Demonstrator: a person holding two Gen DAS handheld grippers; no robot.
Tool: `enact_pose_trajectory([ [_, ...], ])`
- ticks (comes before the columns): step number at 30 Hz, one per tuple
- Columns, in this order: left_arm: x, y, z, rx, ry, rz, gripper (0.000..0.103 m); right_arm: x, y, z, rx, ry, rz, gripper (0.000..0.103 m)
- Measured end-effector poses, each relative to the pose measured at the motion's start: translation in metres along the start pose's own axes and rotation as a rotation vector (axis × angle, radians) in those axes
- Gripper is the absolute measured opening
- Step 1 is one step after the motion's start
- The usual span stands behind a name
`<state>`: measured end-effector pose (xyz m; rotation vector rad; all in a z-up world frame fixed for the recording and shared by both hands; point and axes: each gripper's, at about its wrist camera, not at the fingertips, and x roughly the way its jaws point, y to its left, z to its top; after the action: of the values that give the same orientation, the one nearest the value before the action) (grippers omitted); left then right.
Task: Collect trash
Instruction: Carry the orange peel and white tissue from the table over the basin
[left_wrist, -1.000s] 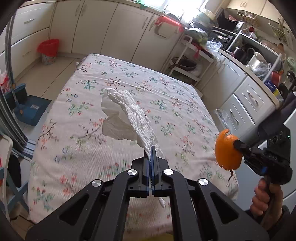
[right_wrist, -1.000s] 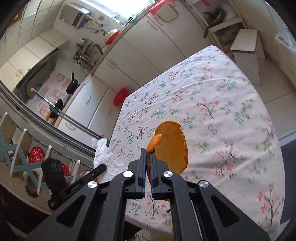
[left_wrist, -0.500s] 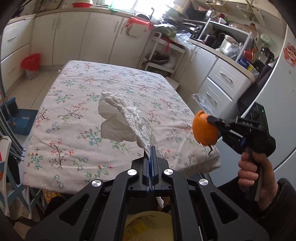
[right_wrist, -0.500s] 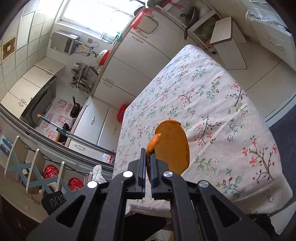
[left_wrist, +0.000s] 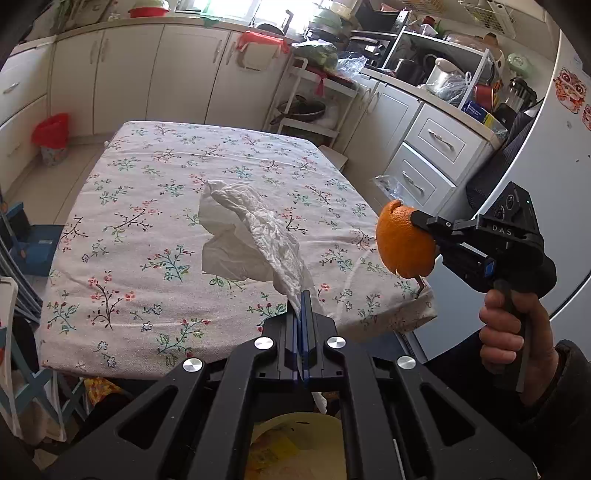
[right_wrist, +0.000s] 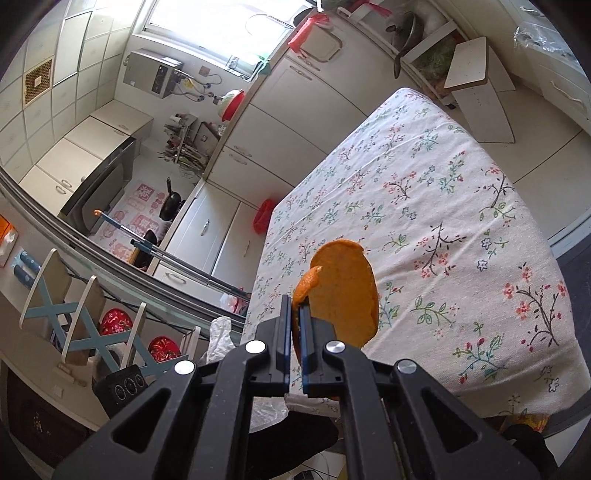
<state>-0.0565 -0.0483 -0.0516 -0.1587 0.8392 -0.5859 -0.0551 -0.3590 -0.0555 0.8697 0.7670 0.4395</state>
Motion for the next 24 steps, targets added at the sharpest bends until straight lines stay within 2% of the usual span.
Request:
enact_pose_trajectory([
  [14, -0.025, -0.005, -0.025, 0.029, -0.009, -0.05, 0.002, -0.021, 0.002, -0.022, -0.059, 0.043, 0.025, 0.005],
  [24, -0.047, 0.005, -0.058, 0.052, 0.025, -0.027, 0.002, -0.034, -0.005, -0.042, -0.072, 0.08, 0.016, 0.005],
])
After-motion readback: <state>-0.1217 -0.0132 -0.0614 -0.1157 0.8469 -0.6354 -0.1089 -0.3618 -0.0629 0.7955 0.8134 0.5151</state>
